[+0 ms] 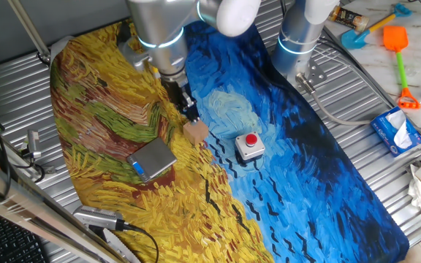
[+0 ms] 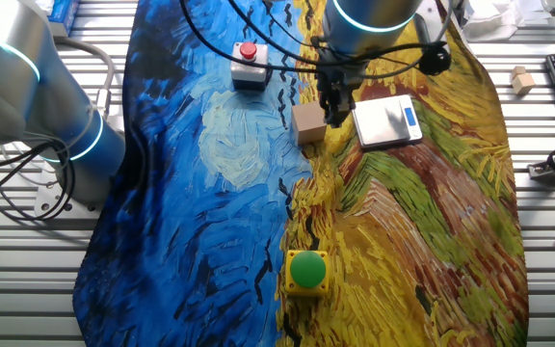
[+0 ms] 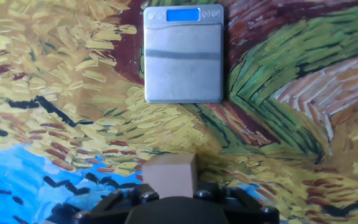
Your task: Place the block on the scale
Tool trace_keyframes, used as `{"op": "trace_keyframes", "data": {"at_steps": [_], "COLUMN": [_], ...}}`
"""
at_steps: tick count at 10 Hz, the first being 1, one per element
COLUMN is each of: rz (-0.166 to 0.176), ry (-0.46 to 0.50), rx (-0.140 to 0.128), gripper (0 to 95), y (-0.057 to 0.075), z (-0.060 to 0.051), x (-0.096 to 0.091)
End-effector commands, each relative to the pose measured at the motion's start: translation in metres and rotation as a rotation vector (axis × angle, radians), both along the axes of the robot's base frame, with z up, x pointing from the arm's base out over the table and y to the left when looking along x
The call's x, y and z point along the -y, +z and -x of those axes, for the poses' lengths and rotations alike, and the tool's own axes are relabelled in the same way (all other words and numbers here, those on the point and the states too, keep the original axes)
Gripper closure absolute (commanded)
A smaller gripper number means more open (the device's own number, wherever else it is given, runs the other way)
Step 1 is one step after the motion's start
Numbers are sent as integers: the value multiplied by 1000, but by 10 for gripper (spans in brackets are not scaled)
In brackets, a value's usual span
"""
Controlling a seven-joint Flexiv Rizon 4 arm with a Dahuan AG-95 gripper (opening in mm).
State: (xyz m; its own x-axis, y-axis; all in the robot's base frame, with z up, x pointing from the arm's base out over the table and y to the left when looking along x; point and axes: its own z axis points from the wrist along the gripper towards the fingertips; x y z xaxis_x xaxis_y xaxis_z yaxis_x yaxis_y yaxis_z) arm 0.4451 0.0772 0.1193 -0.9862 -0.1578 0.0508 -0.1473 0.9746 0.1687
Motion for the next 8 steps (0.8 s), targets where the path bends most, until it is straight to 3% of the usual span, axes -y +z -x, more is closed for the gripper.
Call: {"op": "trace_keyframes", "data": {"at_steps": [1, 8], "rz": [3, 5], "ry": [-3, 6], "rx": [3, 6], "gripper": [0, 0], "y": [-9, -26], "z": [0, 0], "x": [-4, -5]}}
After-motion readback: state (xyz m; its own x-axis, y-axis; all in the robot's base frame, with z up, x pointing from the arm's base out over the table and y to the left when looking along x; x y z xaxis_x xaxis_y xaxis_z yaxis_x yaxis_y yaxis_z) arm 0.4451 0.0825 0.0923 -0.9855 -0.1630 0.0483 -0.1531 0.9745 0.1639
